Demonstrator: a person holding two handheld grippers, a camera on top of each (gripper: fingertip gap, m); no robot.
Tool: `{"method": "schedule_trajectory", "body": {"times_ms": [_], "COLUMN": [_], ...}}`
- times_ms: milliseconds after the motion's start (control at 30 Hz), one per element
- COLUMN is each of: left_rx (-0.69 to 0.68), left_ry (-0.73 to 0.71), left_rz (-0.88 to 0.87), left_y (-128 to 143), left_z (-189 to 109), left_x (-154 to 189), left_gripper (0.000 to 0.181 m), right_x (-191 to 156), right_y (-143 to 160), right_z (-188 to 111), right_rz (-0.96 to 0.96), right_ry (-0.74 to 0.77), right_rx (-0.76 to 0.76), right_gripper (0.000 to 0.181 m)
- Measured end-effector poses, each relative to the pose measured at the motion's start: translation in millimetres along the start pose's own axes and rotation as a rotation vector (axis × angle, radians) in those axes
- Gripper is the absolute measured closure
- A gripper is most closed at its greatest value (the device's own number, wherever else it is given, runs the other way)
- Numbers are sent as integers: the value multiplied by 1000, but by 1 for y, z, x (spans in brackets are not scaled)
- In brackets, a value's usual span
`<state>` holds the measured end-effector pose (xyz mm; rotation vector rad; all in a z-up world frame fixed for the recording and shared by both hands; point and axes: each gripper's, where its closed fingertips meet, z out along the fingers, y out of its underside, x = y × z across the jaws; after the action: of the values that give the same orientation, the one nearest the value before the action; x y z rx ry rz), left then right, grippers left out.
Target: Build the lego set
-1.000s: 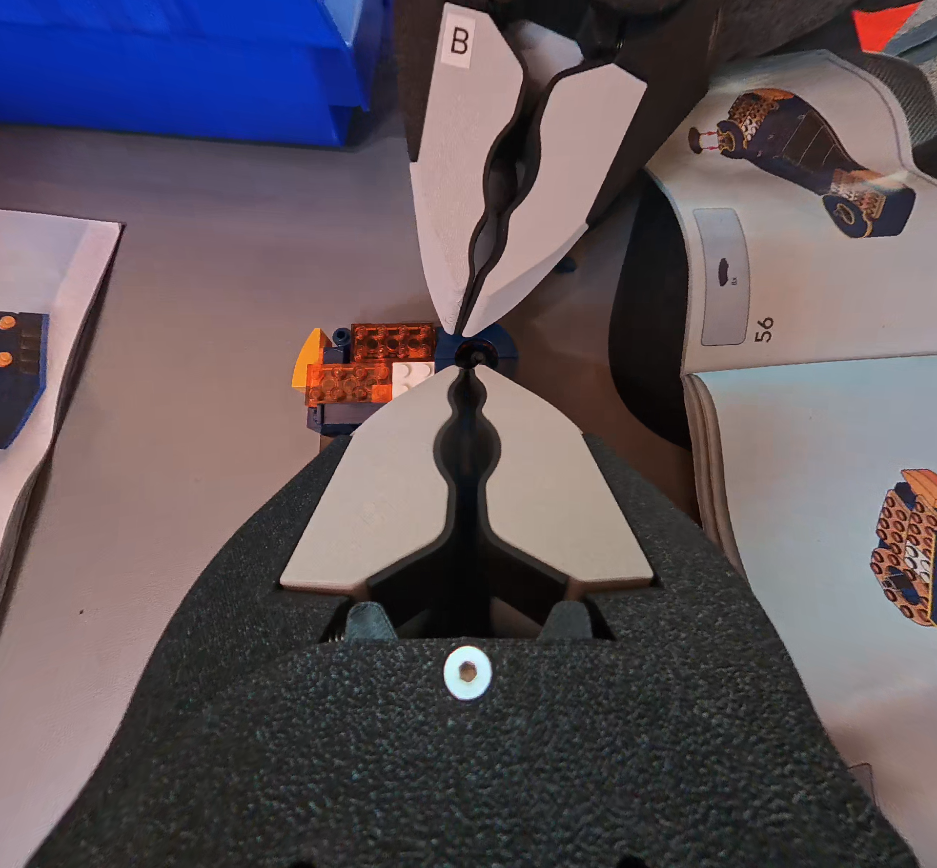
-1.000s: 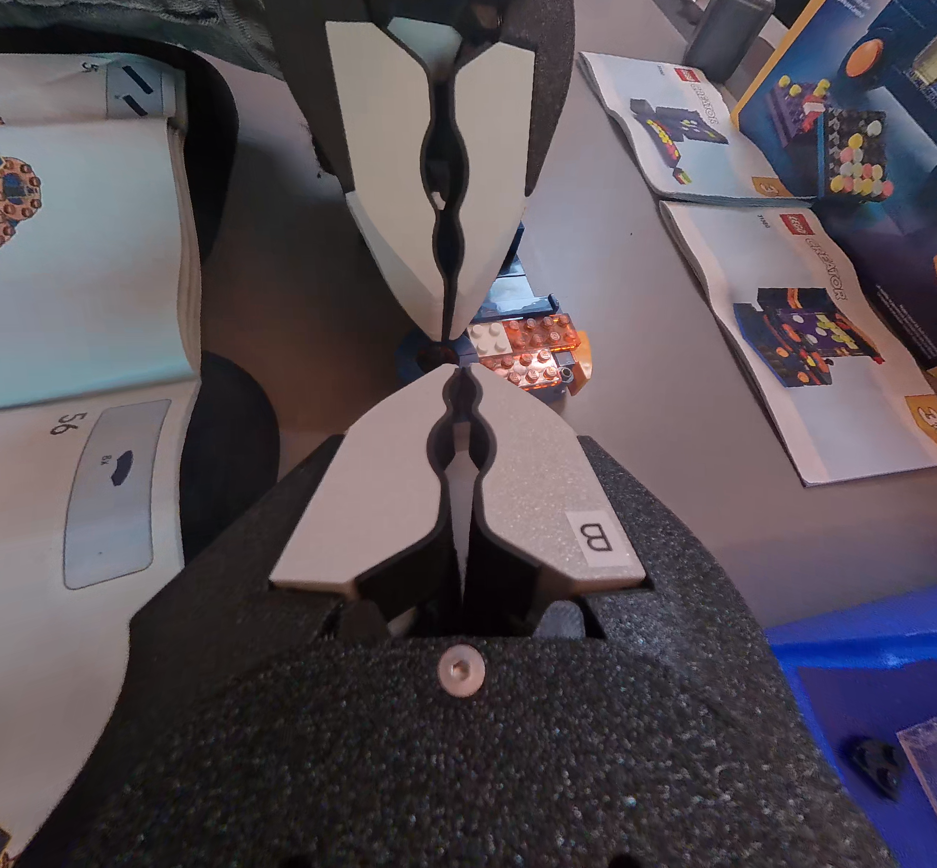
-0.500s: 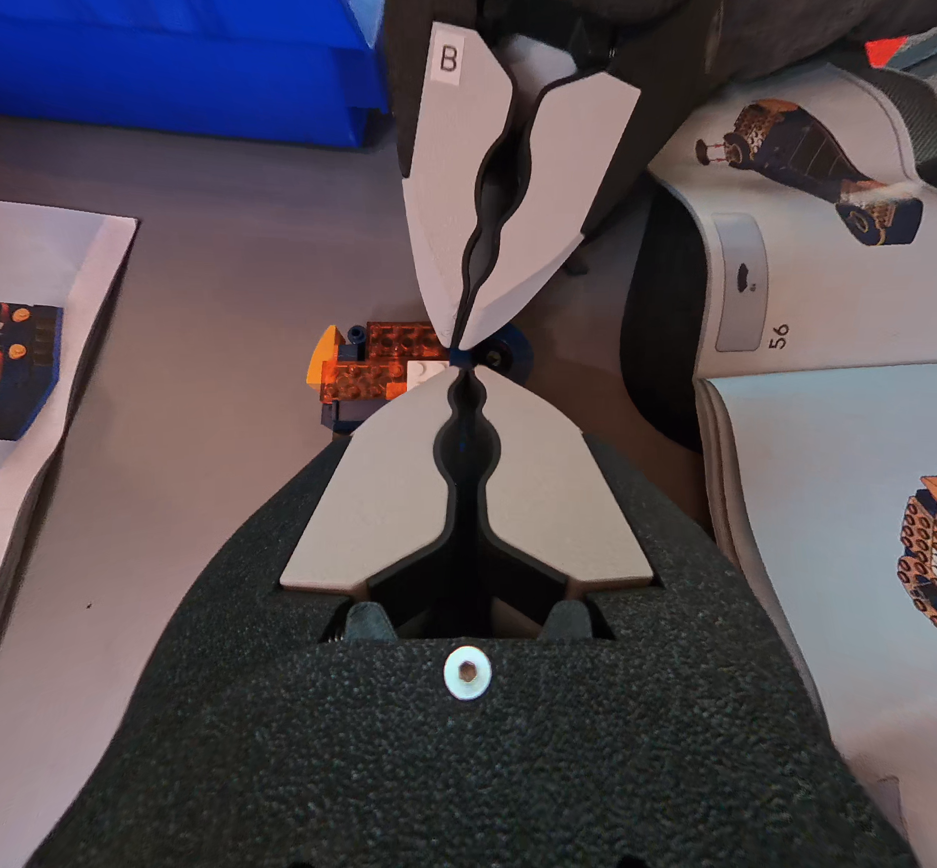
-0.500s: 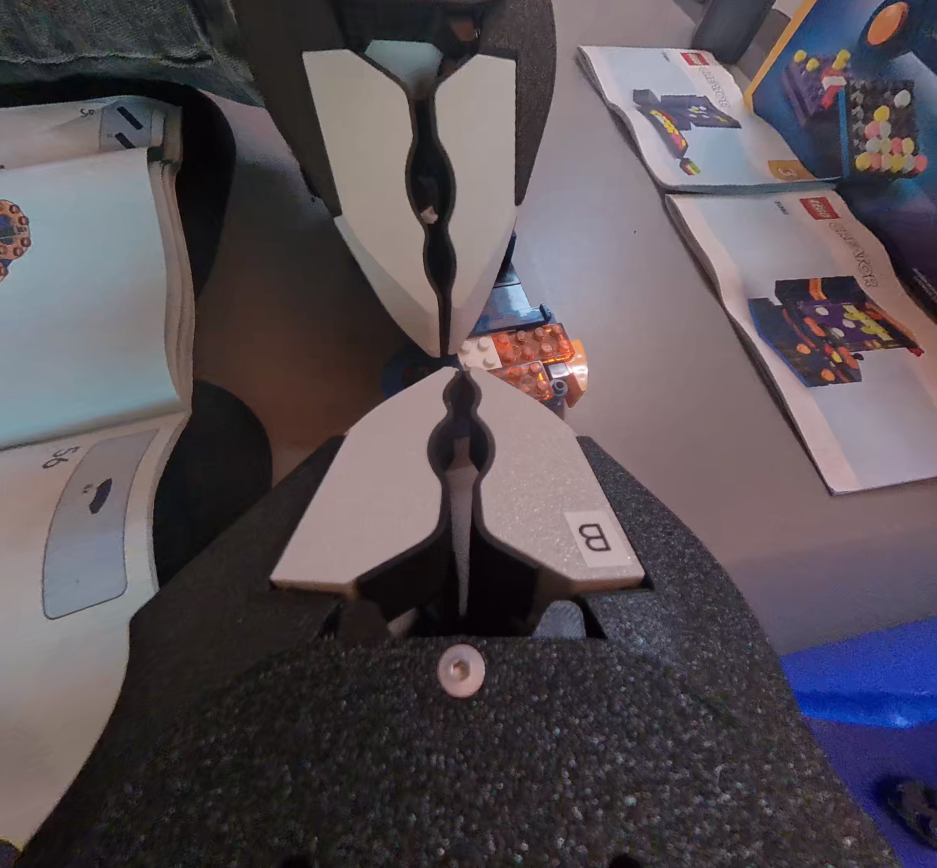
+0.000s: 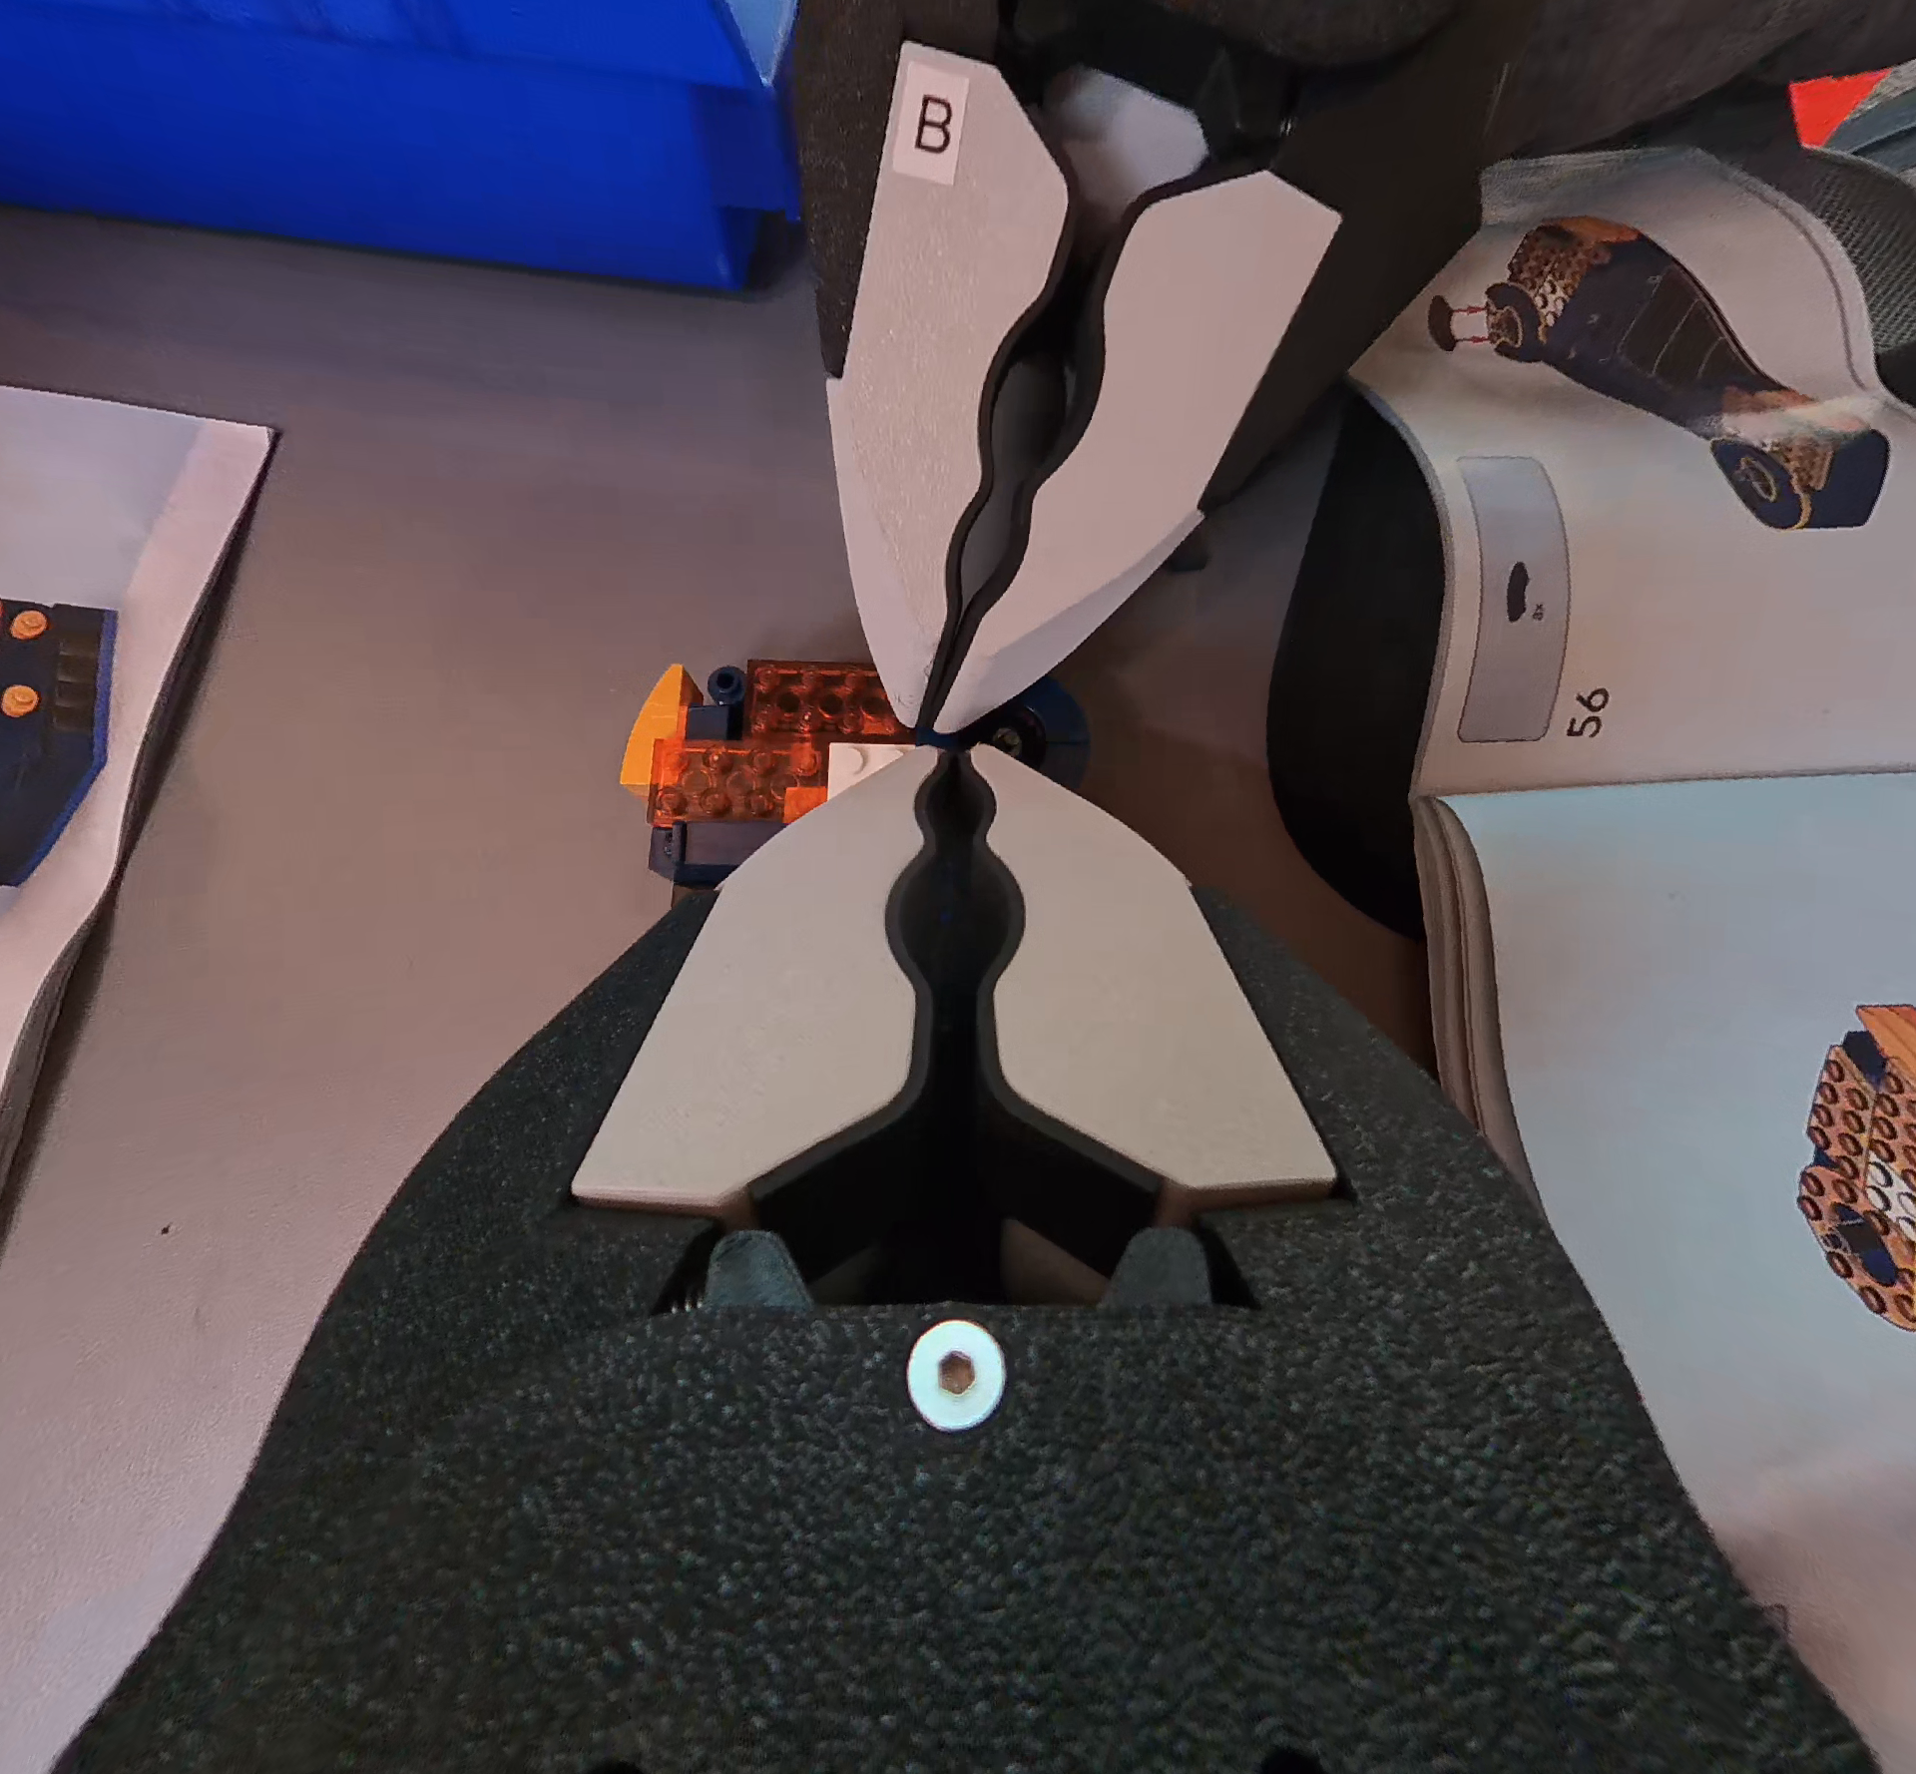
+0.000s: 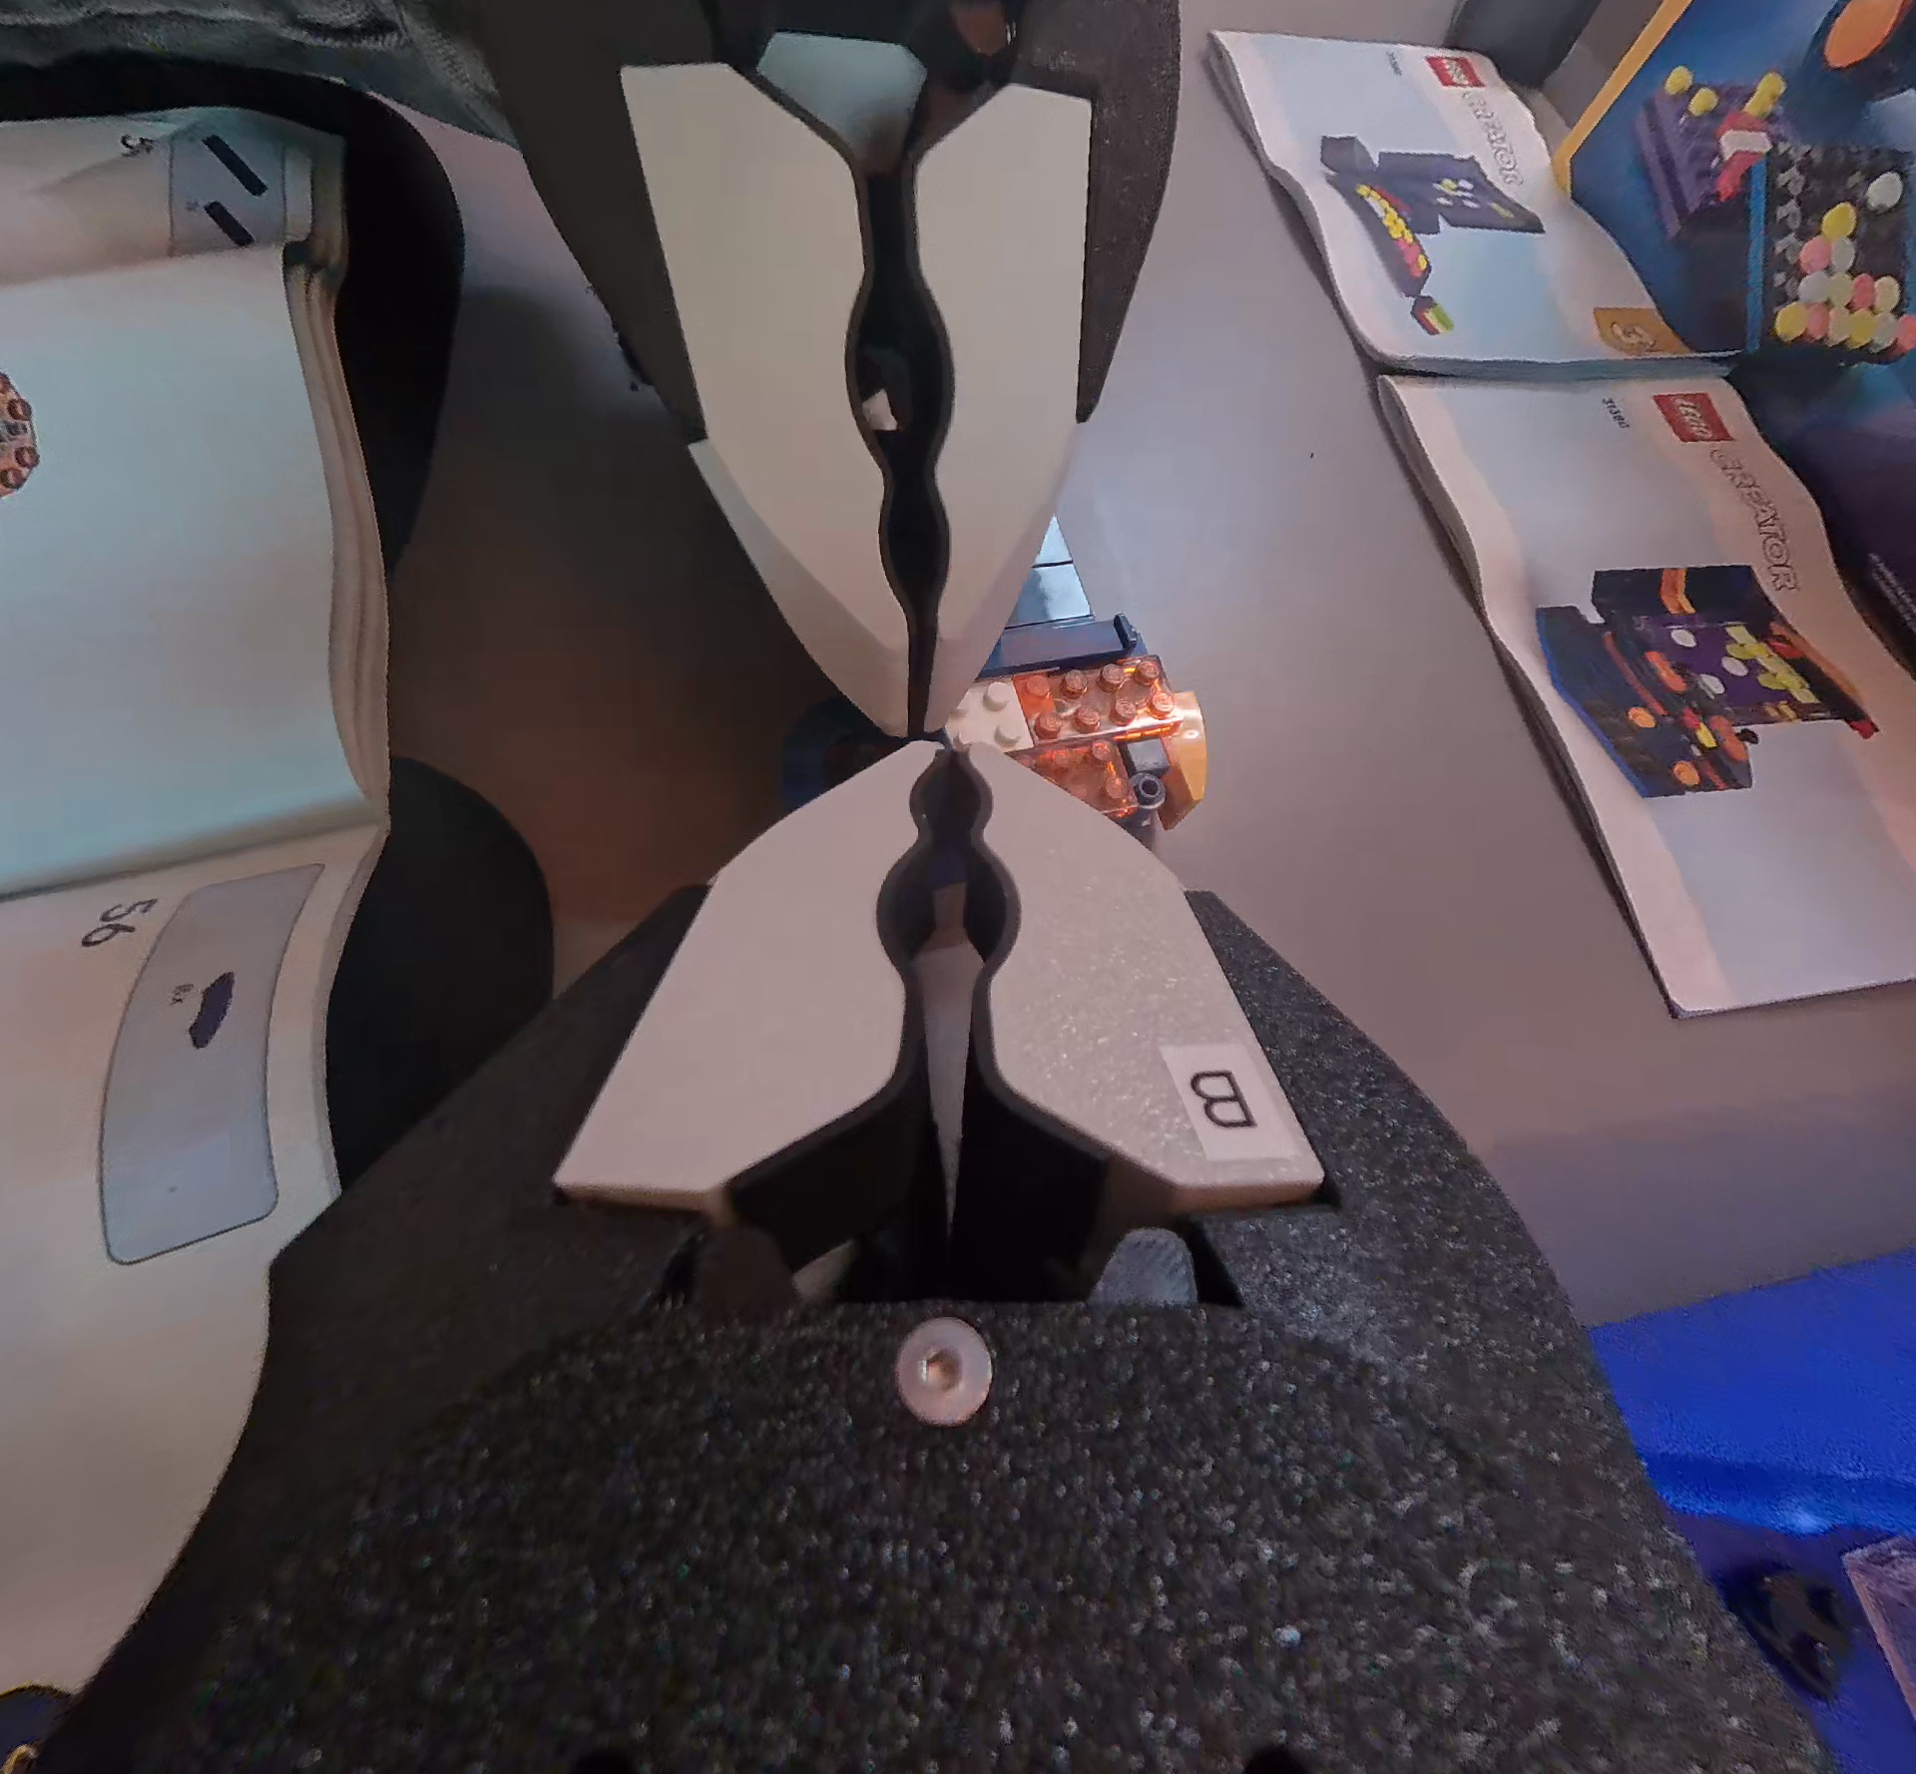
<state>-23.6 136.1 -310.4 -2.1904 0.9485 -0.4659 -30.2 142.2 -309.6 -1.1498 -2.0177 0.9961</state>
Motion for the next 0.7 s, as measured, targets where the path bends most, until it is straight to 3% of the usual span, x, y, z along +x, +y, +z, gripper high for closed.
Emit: {"method": "schedule_trajectory", "body": {"times_ms": [167, 267, 300, 400, 500, 700], "left_rx": [12, 23, 31, 25, 37, 50], "left_ry": [-9, -14, -14, -5, 28, 28], "left_rz": [31, 48, 55, 91, 98, 90], "left_y": [-1, 2, 1, 3, 1, 2], "left_z": [0, -9, -12, -12, -8, -3], "left_x": [1, 1, 3, 8, 13, 12], "left_gripper": [181, 181, 181, 181, 171, 173], "right_x": [0, 5, 4, -7, -9, -11], "right_y": [-1, -22, -17, 3, -3, -2], "right_z": [-2, -26, -29, -23, -18, -12], "right_rz": [-17, 72, 83, 25, 32, 48], "right_ry": [-19, -24, -23, -36, -37, -68], "right_rx": [2, 156, 132, 43, 84, 97], "right_gripper": [181, 181, 181, 181, 181, 181]}}
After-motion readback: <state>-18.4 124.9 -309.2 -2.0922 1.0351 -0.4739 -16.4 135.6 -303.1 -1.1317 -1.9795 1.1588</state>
